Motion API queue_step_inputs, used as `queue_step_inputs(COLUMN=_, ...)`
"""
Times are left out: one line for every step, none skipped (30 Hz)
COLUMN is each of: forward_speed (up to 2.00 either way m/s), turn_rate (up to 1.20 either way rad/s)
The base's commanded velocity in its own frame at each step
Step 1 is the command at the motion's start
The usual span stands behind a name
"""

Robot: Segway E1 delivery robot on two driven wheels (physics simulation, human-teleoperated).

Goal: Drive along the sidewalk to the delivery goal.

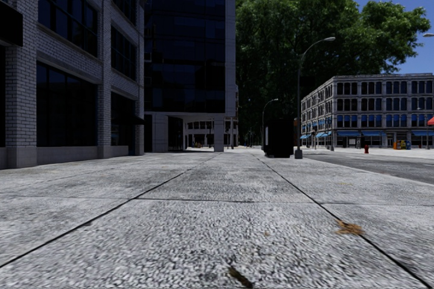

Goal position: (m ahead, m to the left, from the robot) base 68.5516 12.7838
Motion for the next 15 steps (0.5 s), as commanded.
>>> queue_step_inputs(forward_speed=1.40, turn_rate=0.00)
queue_step_inputs(forward_speed=1.40, turn_rate=0.00)
queue_step_inputs(forward_speed=1.40, turn_rate=0.00)
queue_step_inputs(forward_speed=1.40, turn_rate=0.00)
queue_step_inputs(forward_speed=1.40, turn_rate=0.00)
queue_step_inputs(forward_speed=1.46, turn_rate=0.00)
queue_step_inputs(forward_speed=2.00, turn_rate=0.00)
queue_step_inputs(forward_speed=2.00, turn_rate=0.00)
queue_step_inputs(forward_speed=2.00, turn_rate=0.00)
queue_step_inputs(forward_speed=2.00, turn_rate=0.00)
queue_step_inputs(forward_speed=2.00, turn_rate=0.00)
queue_step_inputs(forward_speed=2.00, turn_rate=0.00)
queue_step_inputs(forward_speed=2.00, turn_rate=0.00)
queue_step_inputs(forward_speed=2.00, turn_rate=0.00)
queue_step_inputs(forward_speed=2.00, turn_rate=0.00)
